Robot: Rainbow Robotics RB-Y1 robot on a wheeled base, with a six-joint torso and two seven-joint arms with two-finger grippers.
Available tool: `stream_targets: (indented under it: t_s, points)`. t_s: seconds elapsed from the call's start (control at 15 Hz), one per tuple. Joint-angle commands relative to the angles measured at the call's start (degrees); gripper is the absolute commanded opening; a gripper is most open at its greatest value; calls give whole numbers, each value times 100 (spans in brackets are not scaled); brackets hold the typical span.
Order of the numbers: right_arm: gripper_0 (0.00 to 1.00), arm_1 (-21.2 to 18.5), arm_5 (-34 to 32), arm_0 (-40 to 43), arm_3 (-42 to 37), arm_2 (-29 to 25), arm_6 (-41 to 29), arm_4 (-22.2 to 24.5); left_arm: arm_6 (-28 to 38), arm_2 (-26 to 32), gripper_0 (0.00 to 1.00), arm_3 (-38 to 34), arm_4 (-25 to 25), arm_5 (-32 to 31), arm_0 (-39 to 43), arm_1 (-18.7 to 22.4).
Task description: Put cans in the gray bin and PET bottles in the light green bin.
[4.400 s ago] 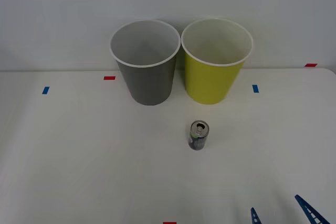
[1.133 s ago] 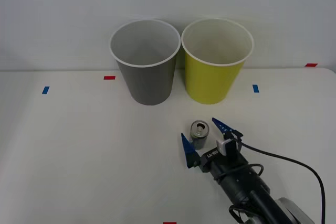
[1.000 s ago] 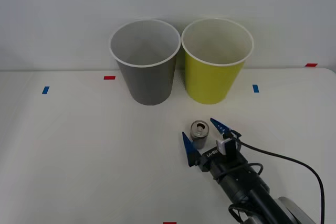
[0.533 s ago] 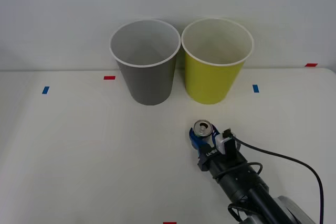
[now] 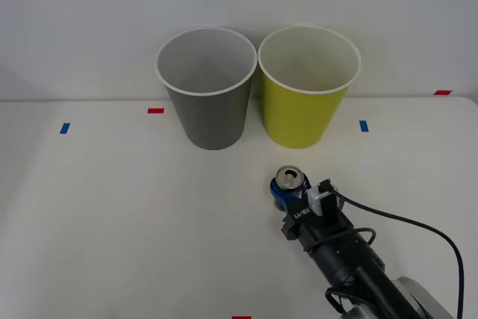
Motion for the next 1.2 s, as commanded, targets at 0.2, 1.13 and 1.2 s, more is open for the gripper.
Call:
stream_targets:
  t_s: [0.2,1.13,1.2]
  points:
    - [0,-221,2277,492,-2253,-102,-47,-94,0,0,100,0,0,0,0,0]
    - [0,-37,6820,-2593,-4029,-911,-372,-2107,0,0,100,0,0,0,0,0]
    - [0,42,6996,-2892,-3958,-911,-416,-2089,0,0,100,0,0,0,0,0]
